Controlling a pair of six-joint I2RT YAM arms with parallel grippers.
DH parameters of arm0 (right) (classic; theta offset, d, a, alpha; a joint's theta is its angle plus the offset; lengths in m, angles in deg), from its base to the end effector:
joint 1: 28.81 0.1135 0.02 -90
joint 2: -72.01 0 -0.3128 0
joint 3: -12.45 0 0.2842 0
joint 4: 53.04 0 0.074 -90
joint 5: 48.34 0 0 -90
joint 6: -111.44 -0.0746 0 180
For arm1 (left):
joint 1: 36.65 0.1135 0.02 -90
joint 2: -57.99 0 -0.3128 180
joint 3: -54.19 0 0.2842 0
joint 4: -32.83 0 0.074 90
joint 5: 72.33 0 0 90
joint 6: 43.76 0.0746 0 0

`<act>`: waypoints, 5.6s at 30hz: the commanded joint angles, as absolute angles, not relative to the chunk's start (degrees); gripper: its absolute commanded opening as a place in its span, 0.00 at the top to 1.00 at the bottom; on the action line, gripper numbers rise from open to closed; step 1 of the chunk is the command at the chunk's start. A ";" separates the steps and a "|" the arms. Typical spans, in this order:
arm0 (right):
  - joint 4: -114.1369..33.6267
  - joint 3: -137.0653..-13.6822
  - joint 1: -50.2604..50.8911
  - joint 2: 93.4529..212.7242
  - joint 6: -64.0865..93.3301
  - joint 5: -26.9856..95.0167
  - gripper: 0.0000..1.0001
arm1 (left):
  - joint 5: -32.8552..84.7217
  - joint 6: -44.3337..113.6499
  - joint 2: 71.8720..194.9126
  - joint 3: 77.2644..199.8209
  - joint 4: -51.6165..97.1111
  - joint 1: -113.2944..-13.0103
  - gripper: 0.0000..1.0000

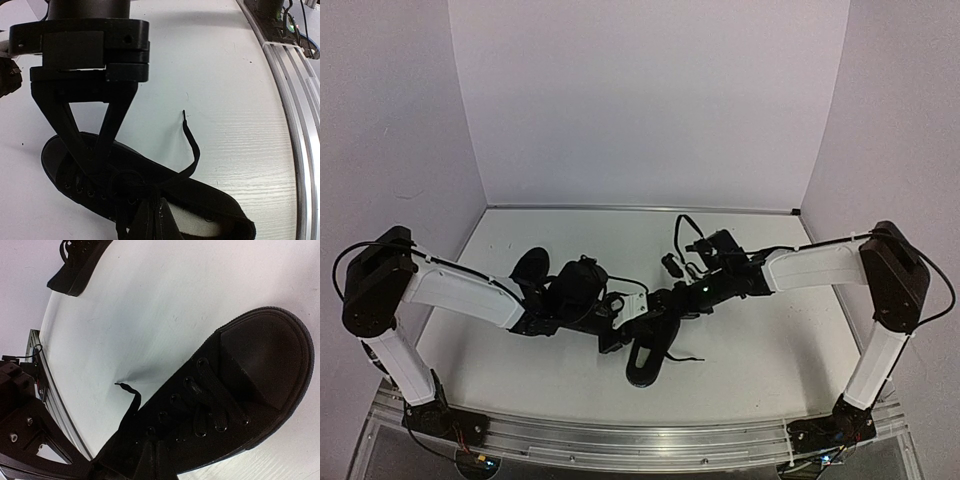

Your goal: Tie the shoes

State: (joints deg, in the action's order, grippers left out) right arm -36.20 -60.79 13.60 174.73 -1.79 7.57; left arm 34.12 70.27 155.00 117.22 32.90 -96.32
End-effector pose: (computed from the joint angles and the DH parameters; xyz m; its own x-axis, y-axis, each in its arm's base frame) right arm 0.2893 0.3209 0.1806 -0.8237 -0.3100 -0.4748 -0.5653 0.5144 0.6449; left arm 0.1911 -0.3686 0.1839 0.1281 0.5544 -0.8223 0.9792 0.0610 0.1937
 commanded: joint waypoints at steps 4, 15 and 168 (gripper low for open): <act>-36.23 -64.66 13.29 177.71 -0.88 8.34 1.00 | 34.09 72.84 154.89 119.33 29.66 -98.84 1.00; -36.28 -69.20 13.30 181.20 -0.88 8.62 1.00 | 35.24 72.82 157.53 120.81 29.57 -102.95 1.00; -34.17 -43.83 12.06 161.06 0.86 8.27 1.00 | 36.25 78.65 162.39 131.13 9.23 -87.63 1.00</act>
State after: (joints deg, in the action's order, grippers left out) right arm -35.46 -44.14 11.79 163.23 0.79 6.08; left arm 39.32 80.34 165.90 132.53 9.02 -87.72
